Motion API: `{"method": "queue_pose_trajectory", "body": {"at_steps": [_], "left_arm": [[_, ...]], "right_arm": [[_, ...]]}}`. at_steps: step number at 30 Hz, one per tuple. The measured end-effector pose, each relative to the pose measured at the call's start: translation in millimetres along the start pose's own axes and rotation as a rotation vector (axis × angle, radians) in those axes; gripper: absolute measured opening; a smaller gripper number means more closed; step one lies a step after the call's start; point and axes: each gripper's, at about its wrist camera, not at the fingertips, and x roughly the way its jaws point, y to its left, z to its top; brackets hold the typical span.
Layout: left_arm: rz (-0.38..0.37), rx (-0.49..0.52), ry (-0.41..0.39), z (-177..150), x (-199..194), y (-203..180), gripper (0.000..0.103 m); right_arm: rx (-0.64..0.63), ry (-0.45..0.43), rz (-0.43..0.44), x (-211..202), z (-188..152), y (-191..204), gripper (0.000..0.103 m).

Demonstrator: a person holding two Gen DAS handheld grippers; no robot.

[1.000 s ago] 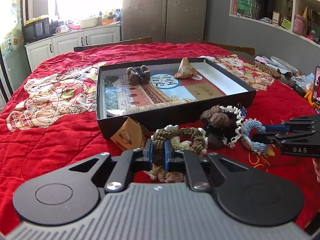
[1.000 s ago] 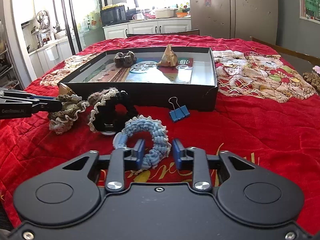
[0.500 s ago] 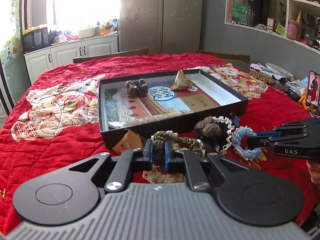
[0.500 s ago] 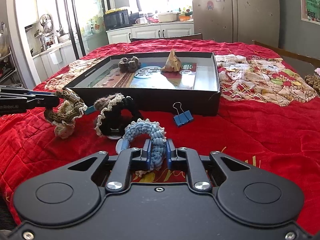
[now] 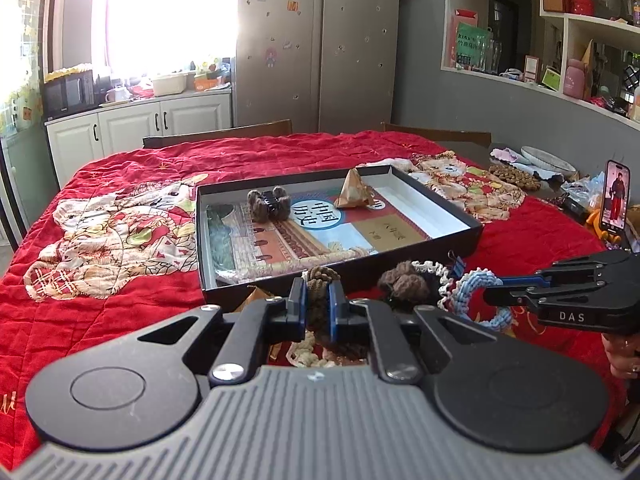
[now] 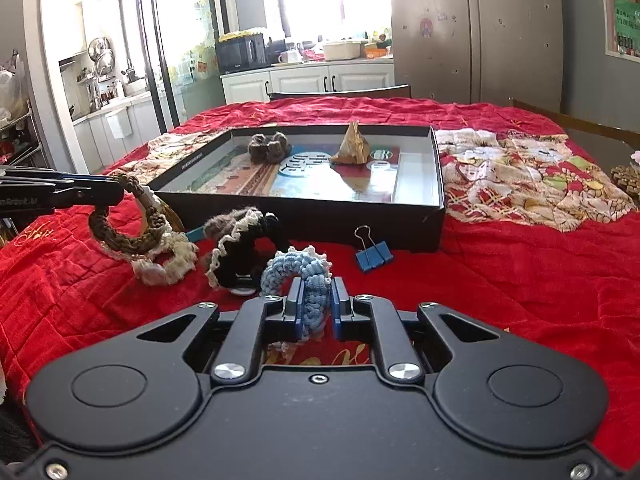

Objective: Organize objects
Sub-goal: 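Carry the blue ring with right tool while left tool carries the cord toward the box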

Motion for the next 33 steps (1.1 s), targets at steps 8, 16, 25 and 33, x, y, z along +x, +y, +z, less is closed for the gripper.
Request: {"method": "queue_pose_trajectory", "body": {"at_steps": [8, 16, 25, 33], "left_arm": [[-0.011, 0.004, -0.017, 4, -5, -2, 0.013], [-0.013, 0.008, -0.018, 5, -5, -3, 0.013], [-0.013, 0.001, -0.025, 12, -1, -1, 0.013], [-0.008, -0.005, -0.035, 18, 3, 2, 0.013]], "right_arm": [[-0.007, -0.032, -0.002, -9, 5, 2, 0.013], [-0.015, -0.051, 0.003, -17, 10, 4, 0.013], [-0.030, -0.089, -0.001, -28, 24, 6, 0.013], [-0.061, -0.127, -0.003, -33, 41, 11, 0.013]]}}
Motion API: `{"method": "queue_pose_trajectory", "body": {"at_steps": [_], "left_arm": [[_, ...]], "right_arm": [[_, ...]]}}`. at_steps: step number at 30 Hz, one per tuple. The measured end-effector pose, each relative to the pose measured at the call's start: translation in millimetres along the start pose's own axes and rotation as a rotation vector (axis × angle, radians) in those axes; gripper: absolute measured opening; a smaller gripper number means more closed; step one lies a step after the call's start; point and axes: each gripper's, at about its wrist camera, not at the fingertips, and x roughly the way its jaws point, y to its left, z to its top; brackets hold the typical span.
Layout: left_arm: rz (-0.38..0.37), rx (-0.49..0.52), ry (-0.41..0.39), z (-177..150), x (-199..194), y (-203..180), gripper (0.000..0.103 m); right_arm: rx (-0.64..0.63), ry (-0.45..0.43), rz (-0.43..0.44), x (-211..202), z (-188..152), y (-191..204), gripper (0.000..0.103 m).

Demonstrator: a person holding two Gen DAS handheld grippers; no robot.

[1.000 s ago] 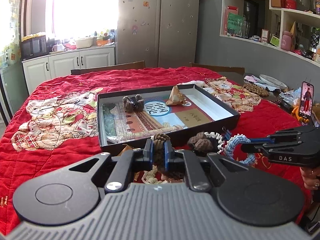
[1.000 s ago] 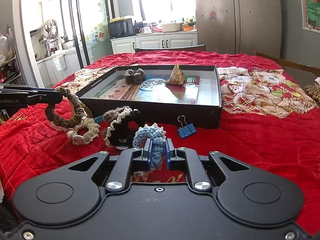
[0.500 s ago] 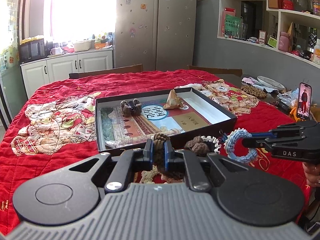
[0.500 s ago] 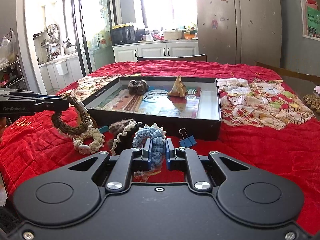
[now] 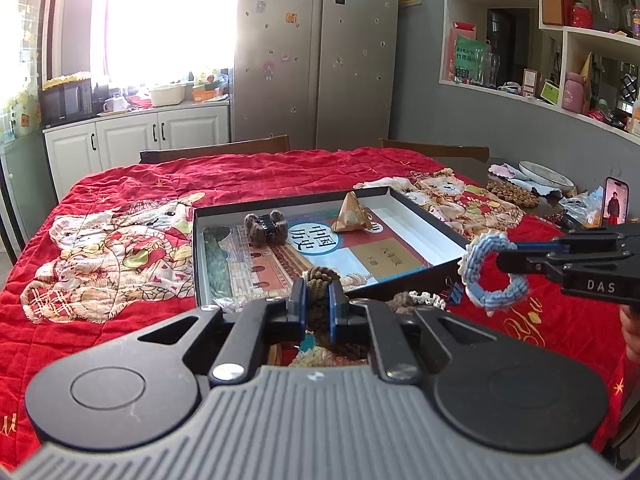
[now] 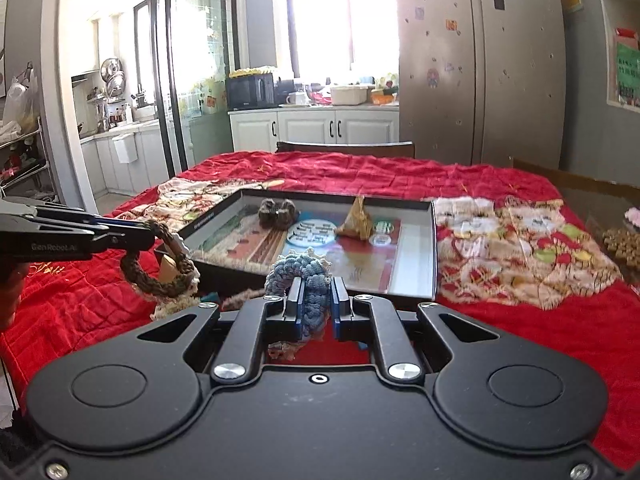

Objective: Organize objects
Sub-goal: 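Carry the blue ring with right tool while left tool carries the cord toward the box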

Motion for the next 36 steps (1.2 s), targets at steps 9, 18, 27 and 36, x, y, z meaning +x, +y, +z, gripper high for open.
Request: {"method": "queue_pose_trajectory", "body": {"at_steps": [9, 18, 27, 36], "left_arm": [[0.007, 0.000, -0.022, 10, 2, 3, 0.013], [0.019, -0.011, -0.046, 23, 9, 9, 0.013], [0.051, -0.025, -0.065, 36, 20, 17, 0.013], [0.125, -0.040, -0.104, 52, 36, 28, 0.013]], "right_arm": [[-0.047, -0.038, 0.004, 0, 20, 12, 0.013], [-0.063, -0.062, 0.001, 15, 38, 18, 0.013], [-0.081, -0.074, -0.004, 38, 56, 23, 0.013], [-0.076, -0.065, 0.003, 74, 72, 27, 0.013]]}}
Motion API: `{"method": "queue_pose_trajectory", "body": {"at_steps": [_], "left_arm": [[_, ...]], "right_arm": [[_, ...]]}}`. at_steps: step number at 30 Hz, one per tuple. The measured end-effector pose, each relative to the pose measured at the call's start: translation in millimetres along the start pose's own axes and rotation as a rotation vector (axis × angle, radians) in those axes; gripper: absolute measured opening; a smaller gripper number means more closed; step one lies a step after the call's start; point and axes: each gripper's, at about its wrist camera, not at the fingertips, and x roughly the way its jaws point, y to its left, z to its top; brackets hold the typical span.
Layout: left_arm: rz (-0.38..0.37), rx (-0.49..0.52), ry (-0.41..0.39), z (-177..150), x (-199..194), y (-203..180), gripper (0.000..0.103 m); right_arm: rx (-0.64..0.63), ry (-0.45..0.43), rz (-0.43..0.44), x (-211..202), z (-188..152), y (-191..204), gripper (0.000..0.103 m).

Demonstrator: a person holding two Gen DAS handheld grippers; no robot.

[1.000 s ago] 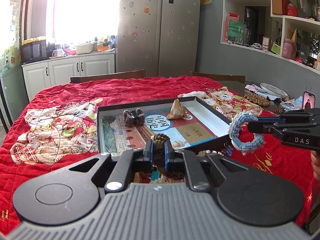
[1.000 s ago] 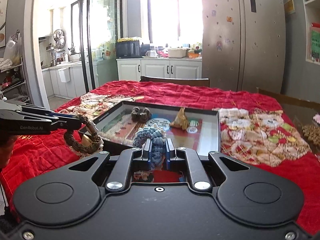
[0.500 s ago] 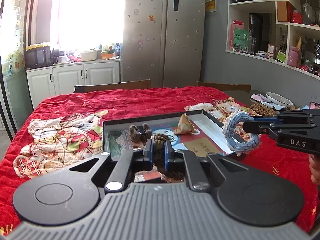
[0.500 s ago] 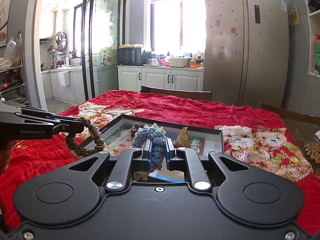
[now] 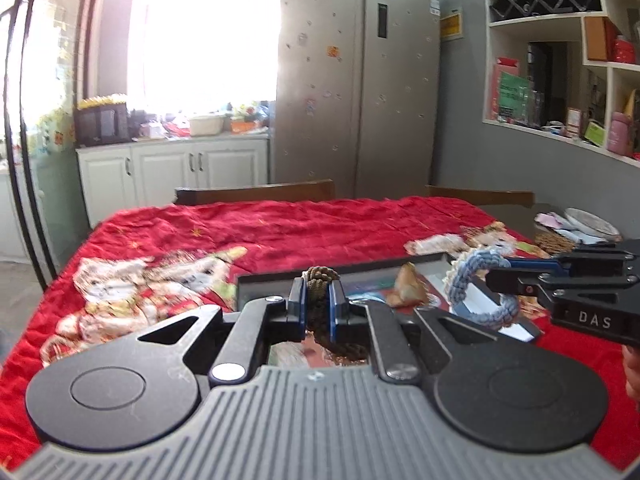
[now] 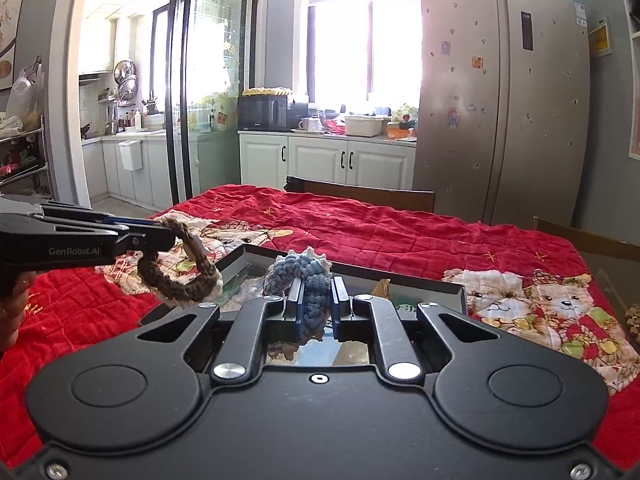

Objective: Organize objects
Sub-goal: 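Carry the blue ring with right tool while left tool carries the cord toward the box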

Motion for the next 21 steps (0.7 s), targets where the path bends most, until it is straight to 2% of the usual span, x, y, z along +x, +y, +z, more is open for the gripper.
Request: {"method": "queue_pose_trajectory", "body": {"at_steps": [11, 21], "left_arm": [[0.058, -0.046, 0.023, 9, 42, 14, 0.013], [0.096, -0.099, 0.050, 7, 78, 26, 0.013]], "right_arm": [[0.054, 0.030, -0.013, 55, 15, -14, 0.013], [0.097, 0.064, -0.017, 105, 13, -19, 0.013]]}}
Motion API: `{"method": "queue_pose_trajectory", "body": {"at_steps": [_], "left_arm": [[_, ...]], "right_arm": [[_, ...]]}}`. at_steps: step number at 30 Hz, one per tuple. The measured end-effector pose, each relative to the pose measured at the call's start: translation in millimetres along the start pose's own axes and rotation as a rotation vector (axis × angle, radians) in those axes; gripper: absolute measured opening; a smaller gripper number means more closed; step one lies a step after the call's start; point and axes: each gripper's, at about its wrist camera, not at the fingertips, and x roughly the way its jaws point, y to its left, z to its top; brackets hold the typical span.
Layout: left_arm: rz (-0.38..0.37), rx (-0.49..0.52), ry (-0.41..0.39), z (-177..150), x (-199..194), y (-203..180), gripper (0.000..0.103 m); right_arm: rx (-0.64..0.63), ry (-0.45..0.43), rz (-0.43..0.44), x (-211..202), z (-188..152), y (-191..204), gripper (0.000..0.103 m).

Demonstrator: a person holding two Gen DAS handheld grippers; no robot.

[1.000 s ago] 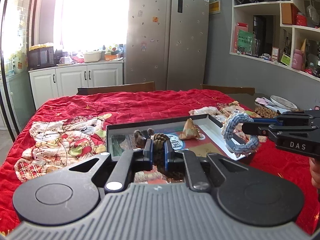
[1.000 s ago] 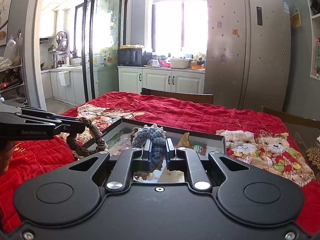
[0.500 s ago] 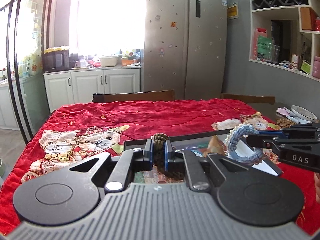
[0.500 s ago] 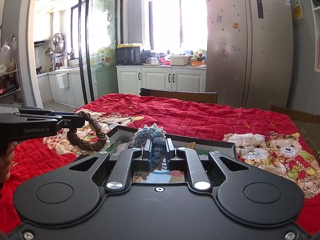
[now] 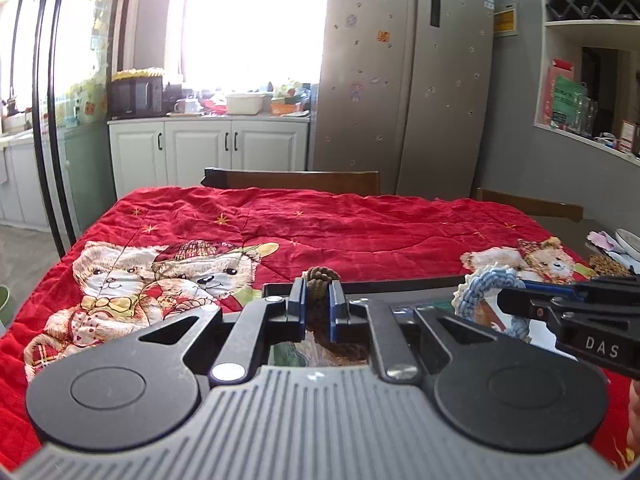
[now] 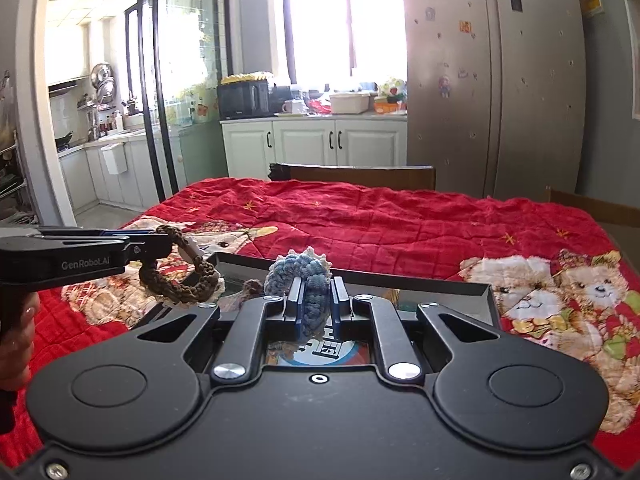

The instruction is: Organize objects

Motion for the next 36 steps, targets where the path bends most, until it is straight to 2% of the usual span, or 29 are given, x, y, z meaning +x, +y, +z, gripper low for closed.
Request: {"method": "queue_pose_trajectory", "body": {"at_steps": [11, 36], "left_arm": [[-0.005, -0.036, 0.058, -10, 30, 10, 0.013], [-0.020, -0.004, 0.143, -28, 57, 3, 0.013]], "right_arm": [[0.055, 0.063, -0.015, 51, -12, -12, 0.013], [0.115, 0.107, -0.011, 88, -26, -19, 0.013]]}}
